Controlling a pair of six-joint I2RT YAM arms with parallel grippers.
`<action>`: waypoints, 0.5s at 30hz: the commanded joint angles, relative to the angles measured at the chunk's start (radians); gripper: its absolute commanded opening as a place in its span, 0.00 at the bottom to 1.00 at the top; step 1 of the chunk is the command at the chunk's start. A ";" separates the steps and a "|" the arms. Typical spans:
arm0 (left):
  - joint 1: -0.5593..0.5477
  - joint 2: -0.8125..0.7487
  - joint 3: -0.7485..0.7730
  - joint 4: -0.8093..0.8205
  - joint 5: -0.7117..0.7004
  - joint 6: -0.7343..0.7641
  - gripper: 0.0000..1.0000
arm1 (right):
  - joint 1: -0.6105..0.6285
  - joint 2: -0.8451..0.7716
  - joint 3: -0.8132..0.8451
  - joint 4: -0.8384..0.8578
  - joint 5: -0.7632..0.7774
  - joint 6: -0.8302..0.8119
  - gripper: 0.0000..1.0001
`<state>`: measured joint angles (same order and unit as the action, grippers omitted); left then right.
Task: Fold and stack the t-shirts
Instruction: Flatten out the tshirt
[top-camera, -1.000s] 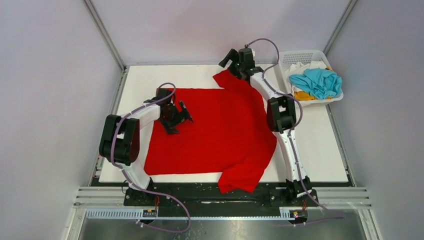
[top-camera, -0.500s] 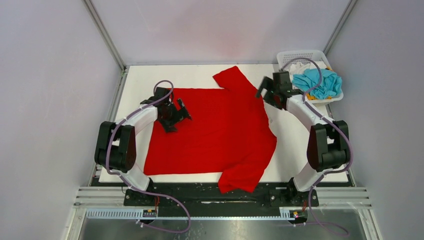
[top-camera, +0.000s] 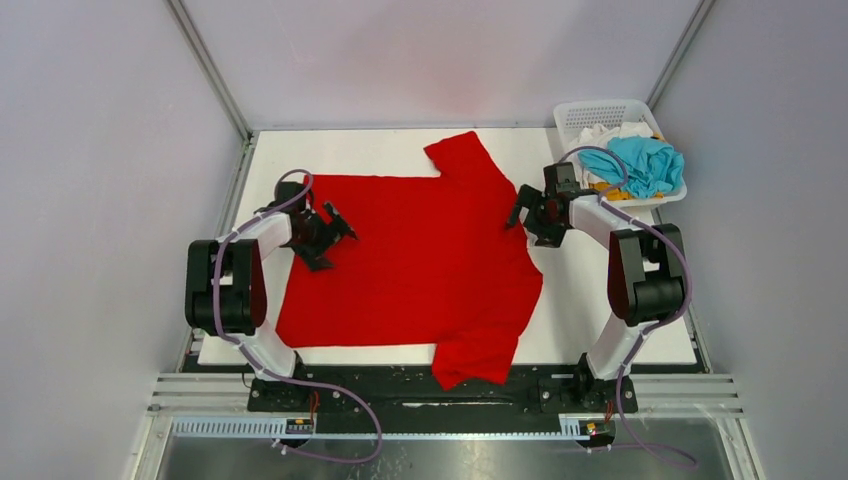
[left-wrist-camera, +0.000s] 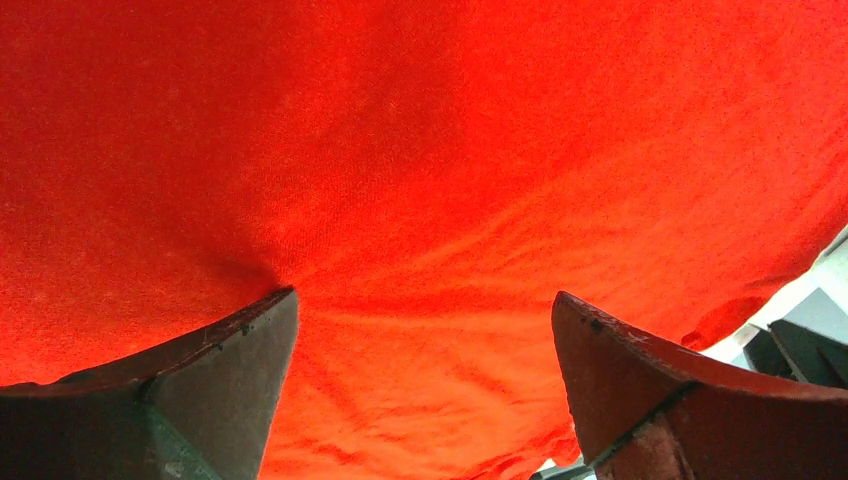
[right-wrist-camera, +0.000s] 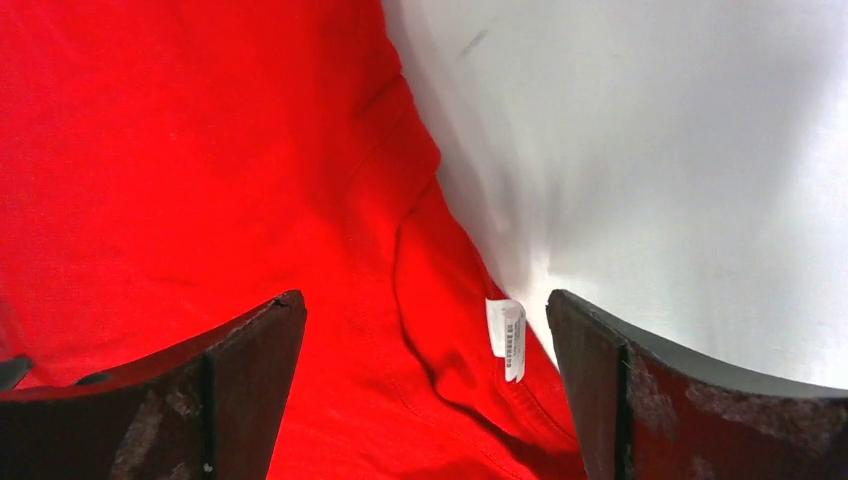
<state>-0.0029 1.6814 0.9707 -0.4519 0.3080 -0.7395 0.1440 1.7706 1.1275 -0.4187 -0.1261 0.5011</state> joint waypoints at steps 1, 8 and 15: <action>0.073 -0.008 -0.010 -0.036 -0.075 0.052 0.99 | 0.040 0.007 0.026 0.081 -0.105 0.019 0.99; 0.114 -0.015 0.026 -0.069 -0.095 0.067 0.99 | 0.164 0.095 0.128 0.108 -0.116 0.037 1.00; 0.116 -0.022 0.037 -0.081 -0.102 0.063 0.99 | 0.180 0.186 0.189 0.100 -0.077 0.074 0.99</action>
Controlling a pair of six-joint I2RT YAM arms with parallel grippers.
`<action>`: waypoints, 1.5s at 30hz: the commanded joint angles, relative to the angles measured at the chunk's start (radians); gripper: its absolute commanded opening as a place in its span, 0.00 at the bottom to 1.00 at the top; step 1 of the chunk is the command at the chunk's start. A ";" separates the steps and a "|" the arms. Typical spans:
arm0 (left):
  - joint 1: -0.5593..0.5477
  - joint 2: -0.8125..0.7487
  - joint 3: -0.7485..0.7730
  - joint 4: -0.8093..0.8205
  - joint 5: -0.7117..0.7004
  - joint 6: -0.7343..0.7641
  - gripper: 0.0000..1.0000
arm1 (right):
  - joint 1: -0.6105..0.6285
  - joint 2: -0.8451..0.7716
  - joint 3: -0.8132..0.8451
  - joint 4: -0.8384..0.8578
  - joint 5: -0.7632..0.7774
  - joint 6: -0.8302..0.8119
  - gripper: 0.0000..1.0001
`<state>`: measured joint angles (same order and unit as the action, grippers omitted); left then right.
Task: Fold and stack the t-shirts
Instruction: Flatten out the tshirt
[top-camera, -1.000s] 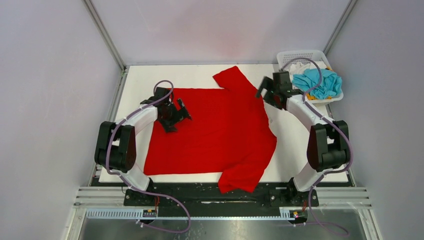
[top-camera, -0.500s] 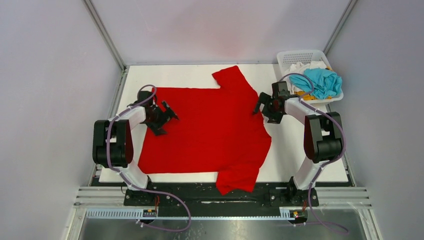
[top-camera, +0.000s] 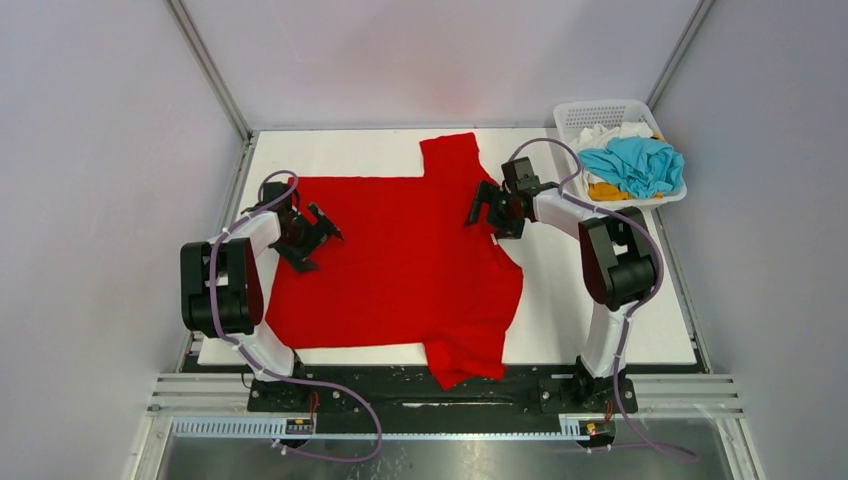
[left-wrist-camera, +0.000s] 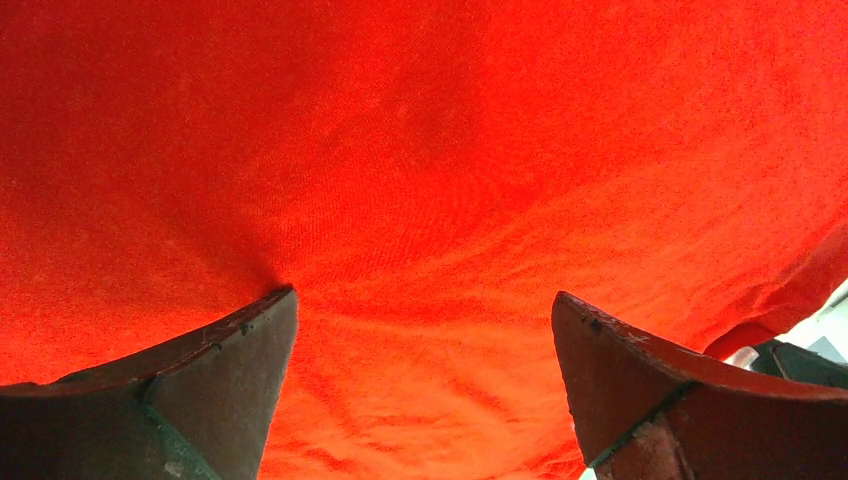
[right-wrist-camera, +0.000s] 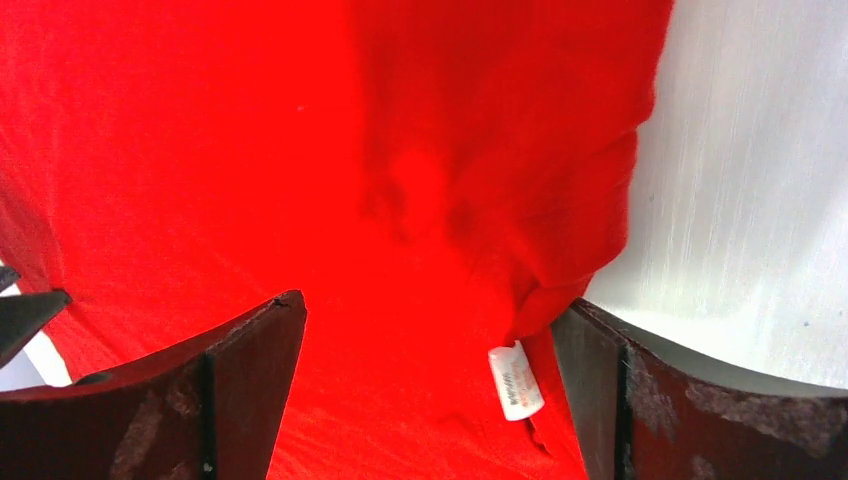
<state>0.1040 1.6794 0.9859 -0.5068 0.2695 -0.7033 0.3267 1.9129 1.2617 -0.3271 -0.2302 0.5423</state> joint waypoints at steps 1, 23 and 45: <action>0.009 -0.021 0.022 -0.025 -0.063 0.025 0.99 | -0.003 0.056 0.061 -0.010 0.041 0.033 0.99; 0.010 -0.093 0.010 -0.036 -0.067 0.016 0.99 | -0.121 -0.191 -0.080 -0.164 0.350 0.149 0.99; -0.164 0.112 0.181 -0.070 -0.018 0.005 0.99 | 0.053 0.103 0.237 -0.179 0.156 0.068 1.00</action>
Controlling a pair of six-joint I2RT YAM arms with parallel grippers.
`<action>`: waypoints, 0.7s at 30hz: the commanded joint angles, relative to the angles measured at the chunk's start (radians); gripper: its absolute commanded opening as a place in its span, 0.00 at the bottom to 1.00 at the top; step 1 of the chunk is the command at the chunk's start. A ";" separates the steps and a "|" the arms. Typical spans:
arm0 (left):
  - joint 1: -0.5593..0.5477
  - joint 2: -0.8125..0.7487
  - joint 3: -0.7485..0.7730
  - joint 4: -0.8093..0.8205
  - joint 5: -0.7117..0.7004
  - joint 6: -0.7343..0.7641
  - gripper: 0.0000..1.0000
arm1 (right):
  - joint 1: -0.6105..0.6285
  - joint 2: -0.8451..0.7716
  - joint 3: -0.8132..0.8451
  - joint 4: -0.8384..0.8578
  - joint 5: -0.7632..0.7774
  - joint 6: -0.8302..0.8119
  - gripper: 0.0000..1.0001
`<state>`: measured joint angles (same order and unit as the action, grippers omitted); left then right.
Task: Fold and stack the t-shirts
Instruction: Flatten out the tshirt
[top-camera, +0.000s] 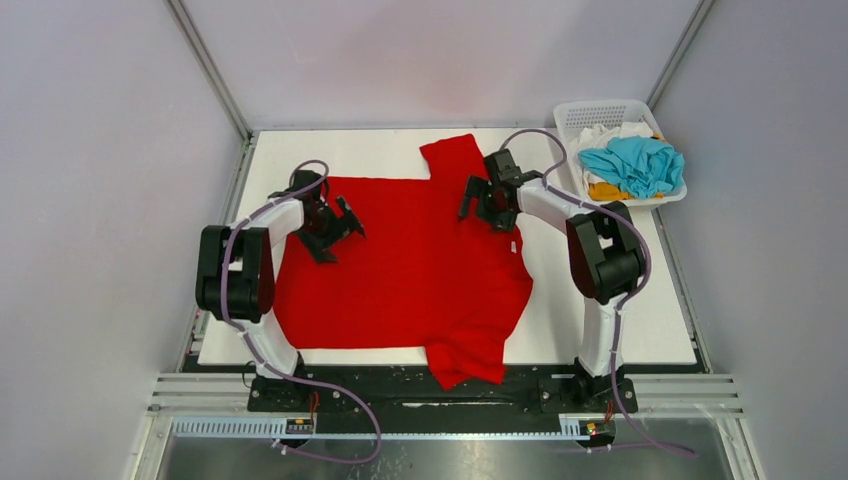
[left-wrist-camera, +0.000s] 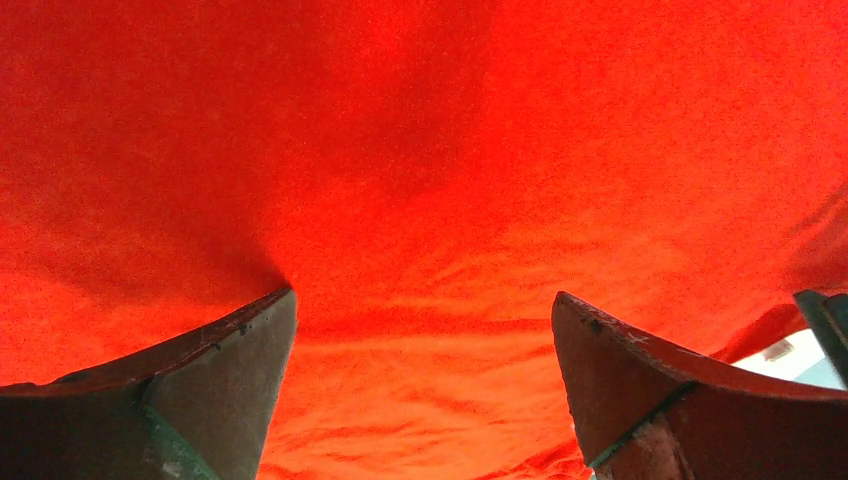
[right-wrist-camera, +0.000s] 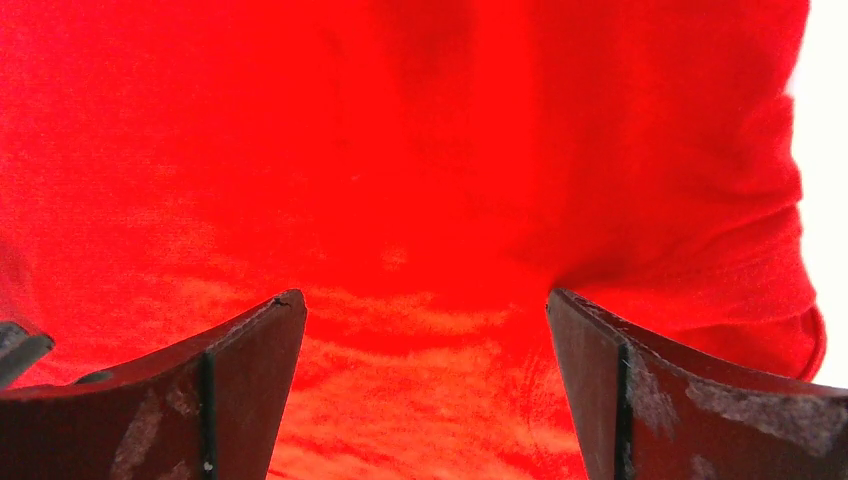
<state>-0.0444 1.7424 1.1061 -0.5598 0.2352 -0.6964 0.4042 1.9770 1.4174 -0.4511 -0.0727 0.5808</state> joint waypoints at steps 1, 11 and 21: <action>-0.019 0.062 0.072 -0.017 0.015 -0.004 0.99 | -0.038 0.049 0.088 -0.070 -0.005 0.068 0.99; -0.048 0.204 0.240 -0.058 0.022 -0.019 0.99 | -0.205 0.170 0.162 -0.075 -0.113 0.257 0.99; -0.076 0.352 0.499 -0.127 0.045 -0.042 0.99 | -0.312 0.323 0.431 -0.104 -0.156 0.305 0.99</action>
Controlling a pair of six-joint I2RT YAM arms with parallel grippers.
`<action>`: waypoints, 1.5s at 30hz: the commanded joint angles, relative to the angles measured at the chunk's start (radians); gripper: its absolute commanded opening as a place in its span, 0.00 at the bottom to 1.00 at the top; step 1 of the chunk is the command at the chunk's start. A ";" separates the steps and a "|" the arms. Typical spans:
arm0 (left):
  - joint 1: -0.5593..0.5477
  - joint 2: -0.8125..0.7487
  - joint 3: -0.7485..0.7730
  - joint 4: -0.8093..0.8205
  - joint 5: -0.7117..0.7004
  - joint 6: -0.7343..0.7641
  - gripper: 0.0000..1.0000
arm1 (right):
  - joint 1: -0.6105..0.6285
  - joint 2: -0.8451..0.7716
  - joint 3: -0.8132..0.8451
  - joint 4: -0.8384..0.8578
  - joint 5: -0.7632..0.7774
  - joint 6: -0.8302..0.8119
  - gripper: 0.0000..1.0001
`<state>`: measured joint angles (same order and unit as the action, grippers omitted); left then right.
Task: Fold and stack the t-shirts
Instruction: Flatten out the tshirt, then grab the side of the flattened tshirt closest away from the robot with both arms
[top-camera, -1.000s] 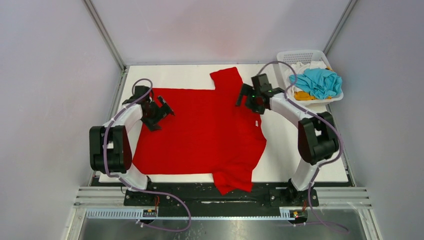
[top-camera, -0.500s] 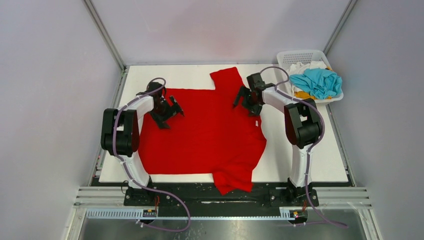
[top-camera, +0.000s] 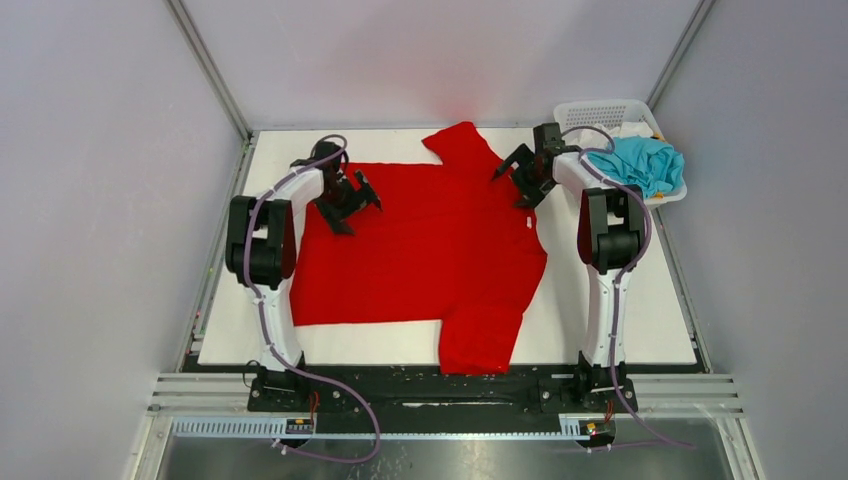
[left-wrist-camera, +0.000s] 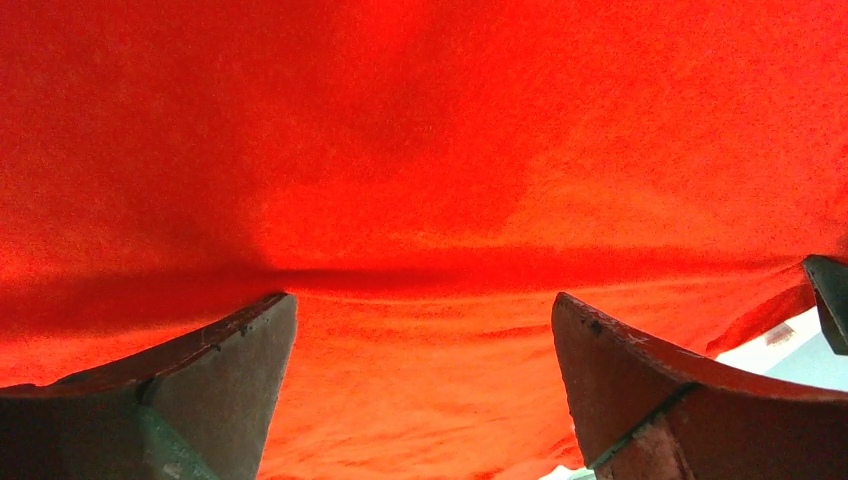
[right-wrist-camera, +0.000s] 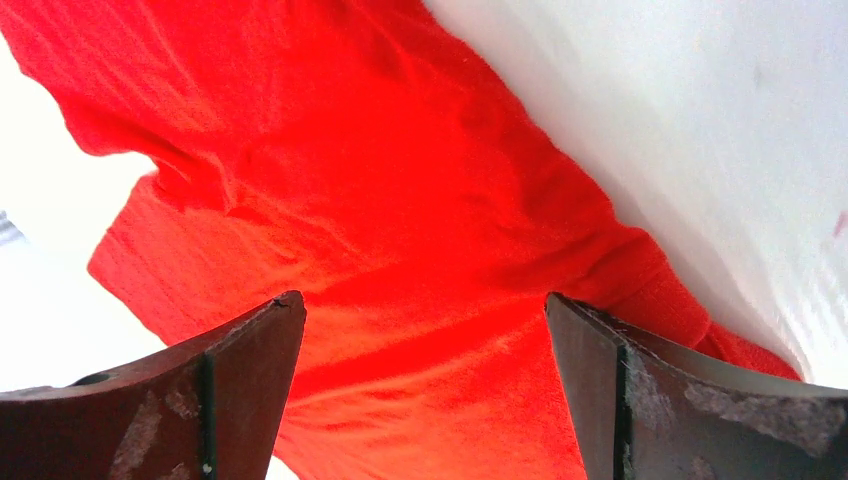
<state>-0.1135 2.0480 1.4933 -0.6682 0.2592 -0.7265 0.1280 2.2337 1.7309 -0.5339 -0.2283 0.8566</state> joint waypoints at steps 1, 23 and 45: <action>-0.009 0.065 0.150 -0.023 0.028 -0.015 0.99 | -0.042 0.085 0.151 -0.030 0.002 0.030 1.00; 0.065 -0.564 -0.194 -0.042 -0.328 -0.019 0.99 | -0.018 -0.692 -0.428 0.226 0.209 -0.311 1.00; 0.234 -0.981 -0.978 0.015 -0.407 -0.223 0.90 | -0.024 -0.935 -0.836 0.254 0.092 -0.305 0.99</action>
<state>0.1131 0.9989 0.5262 -0.7513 -0.1226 -0.9089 0.1040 1.3376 0.8959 -0.3027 -0.1417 0.5732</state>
